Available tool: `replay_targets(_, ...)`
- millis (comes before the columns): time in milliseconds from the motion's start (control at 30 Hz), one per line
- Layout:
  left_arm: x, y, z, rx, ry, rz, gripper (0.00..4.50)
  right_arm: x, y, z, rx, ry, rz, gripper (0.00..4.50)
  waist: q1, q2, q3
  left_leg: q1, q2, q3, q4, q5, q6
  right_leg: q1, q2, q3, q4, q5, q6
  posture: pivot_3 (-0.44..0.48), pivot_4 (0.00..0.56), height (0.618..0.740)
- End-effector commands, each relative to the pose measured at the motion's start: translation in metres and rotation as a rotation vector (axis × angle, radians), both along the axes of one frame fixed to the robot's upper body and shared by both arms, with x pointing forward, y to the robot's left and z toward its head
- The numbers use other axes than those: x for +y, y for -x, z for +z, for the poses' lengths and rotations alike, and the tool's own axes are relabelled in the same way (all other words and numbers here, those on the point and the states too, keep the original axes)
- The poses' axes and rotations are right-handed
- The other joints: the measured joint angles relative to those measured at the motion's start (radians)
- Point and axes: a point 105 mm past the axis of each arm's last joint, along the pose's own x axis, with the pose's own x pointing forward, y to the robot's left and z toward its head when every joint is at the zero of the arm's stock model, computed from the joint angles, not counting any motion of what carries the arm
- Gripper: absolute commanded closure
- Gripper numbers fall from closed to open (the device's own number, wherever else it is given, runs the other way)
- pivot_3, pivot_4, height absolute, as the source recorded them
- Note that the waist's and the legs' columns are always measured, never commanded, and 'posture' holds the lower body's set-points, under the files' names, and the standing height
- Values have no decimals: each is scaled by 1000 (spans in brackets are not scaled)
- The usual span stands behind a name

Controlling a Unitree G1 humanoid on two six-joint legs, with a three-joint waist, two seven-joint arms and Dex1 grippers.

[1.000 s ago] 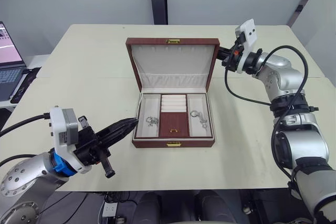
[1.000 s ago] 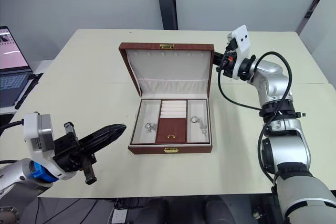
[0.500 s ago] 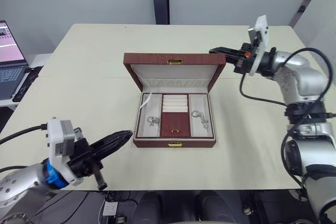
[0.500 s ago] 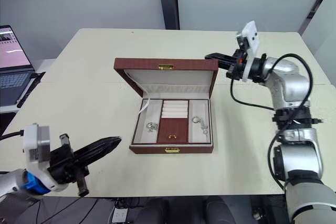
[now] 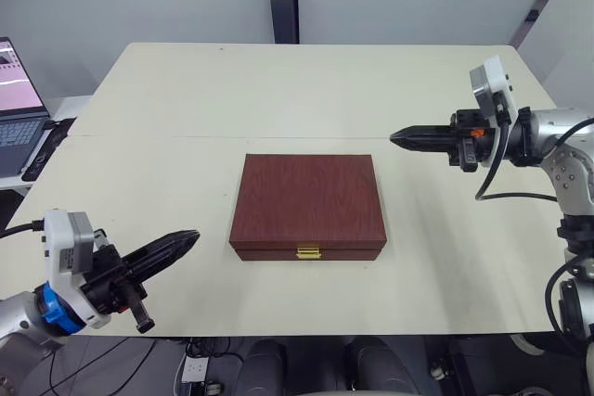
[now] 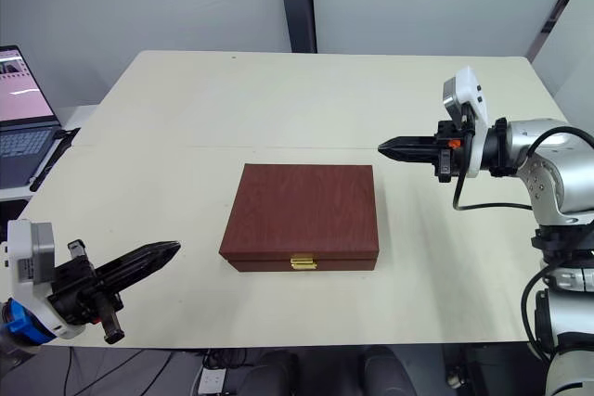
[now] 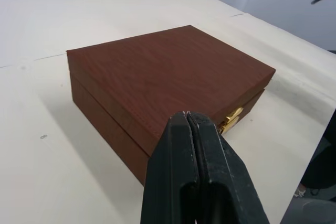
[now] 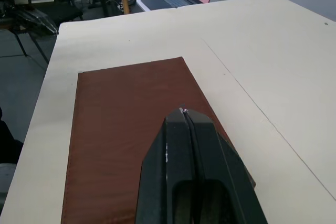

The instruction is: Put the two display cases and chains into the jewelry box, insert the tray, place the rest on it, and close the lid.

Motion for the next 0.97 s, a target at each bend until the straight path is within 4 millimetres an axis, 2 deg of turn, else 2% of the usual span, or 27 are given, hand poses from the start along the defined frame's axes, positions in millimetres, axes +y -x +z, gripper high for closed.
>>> replay_targets(33, 13, -7, 10, -36, -37, 60, 4500, -13, 3, 10, -85, 4, -61, 4494, 0, 0, 0, 0, 0, -1, 0, 0, 0, 0, 0, 0, 0, 0, 0, 0, 150, 740)
replay_targets(100, 26, -21, 12, -59, -54, 169, 4500, -27, -1, 4, -120, 21, -143, 4494, 3, 0, 0, 0, 0, -1, 0, 0, 0, 0, 0, 0, 0, 0, 0, 0, 150, 740)
replay_targets(233, 58, -48, 1, -29, -134, 401, 4500, -60, -7, -16, -162, 60, -319, 4494, 5, -1, 0, 0, -1, -3, 1, 0, 0, 2, 0, 0, -1, 0, 0, 0, 150, 740)
replay_targets(400, 84, -69, -18, -51, -225, 583, 4500, -92, -3, -57, -175, 199, -444, 4494, 4, -1, 0, 0, -1, -1, 0, 0, 0, 1, 0, 0, -1, 0, 0, 0, 150, 740)
replay_targets(633, 104, -73, -53, 7, -314, 658, 4500, -119, -4, -99, -223, 321, -568, 4494, -2, -1, 0, 1, 0, 1, 0, 0, 0, 1, 0, 0, 0, 0, 0, 0, 150, 740)
replay_targets(767, 114, -71, -65, 47, -347, 690, 4500, -127, -4, -107, -233, 319, -602, 4494, -1, -1, 1, 1, 0, 1, 0, 0, 0, 1, 0, 1, 0, 0, 0, 0, 150, 740)
replay_targets(967, 122, -67, -76, 82, -328, 696, 4500, -127, -5, -108, -245, 316, -609, 4494, -1, -1, 1, 1, 0, 1, 0, 0, 0, 1, 0, 0, 0, 0, 0, 0, 150, 740)
